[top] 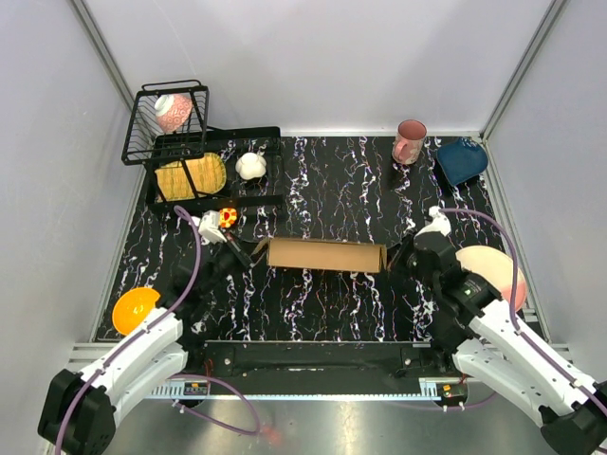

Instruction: Fold the paper box

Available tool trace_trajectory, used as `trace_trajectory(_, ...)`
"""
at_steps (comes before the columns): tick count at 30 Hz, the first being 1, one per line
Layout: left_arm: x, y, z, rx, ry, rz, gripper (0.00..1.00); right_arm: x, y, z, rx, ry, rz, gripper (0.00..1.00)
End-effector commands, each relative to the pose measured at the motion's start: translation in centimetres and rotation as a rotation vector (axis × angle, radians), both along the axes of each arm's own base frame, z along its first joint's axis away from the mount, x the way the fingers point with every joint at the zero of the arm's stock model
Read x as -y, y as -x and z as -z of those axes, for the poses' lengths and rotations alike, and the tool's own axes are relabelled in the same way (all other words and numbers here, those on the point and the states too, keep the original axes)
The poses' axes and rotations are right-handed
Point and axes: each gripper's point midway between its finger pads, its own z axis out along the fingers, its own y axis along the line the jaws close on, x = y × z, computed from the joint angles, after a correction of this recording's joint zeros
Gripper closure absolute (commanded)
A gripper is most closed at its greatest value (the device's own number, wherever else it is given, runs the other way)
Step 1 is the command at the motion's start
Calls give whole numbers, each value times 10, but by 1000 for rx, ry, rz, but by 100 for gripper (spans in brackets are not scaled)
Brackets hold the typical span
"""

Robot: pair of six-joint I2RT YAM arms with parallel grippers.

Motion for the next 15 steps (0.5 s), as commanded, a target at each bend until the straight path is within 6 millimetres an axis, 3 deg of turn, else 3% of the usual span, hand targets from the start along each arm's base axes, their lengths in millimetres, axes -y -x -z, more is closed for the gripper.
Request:
trace_trajectory(1,23,6,-63,103,88,123,98,-27,-8,-52,79,-116,-75,100)
trace_trajectory(4,25,0,-68,101,66,121,98,-29,-14,-47,61,-92,-67,100)
trace_trajectory(7,25,-6,-60,86,49,108,98,-28,-19,-35,46,-69,-49,100)
trace_trajectory(15,16,-6,-17,27,-5,62,97,-15,-17,-6,22,-7,-15,100)
